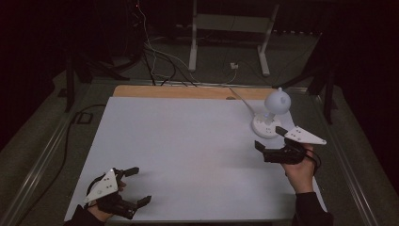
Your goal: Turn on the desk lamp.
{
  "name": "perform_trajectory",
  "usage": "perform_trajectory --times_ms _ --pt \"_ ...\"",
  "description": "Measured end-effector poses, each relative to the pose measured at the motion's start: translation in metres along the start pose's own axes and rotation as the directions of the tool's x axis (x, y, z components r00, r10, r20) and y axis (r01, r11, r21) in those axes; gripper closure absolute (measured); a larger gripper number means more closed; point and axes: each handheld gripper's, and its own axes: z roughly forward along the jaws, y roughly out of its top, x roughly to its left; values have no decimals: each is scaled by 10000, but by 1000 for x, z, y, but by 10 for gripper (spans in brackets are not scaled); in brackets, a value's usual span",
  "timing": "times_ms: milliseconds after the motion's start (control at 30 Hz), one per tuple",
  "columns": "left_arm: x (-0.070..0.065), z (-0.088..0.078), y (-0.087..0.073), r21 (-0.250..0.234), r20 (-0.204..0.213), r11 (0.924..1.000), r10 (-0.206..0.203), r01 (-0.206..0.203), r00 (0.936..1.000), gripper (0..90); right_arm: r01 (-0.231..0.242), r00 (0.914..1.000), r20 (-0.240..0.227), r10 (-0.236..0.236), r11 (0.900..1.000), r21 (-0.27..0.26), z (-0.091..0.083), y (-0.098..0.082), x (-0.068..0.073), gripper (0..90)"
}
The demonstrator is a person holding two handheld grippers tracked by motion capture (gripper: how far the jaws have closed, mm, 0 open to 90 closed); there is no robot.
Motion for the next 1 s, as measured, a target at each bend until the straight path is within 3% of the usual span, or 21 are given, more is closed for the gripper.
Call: perform_trajectory --times_ms 400,533,733,1000 --pt "0 0 0 7 3 10000 -19 19 10000 3 -583 9938 956 569 9982 118 8 -7 -28 0" --pt "0 0 0 52 18 10000 -11 11 10000 3 -920 9877 1289 885 9955 217 14 -10 -41 4" --pt "0 0 0 37 5 10000 -11 11 10000 3 -1072 9808 1671 1001 9936 344 20 -14 -50 4" --pt "0 0 0 35 30 10000 -56 56 10000 3 -1618 9644 2171 1508 9863 335 25 -17 -65 0"
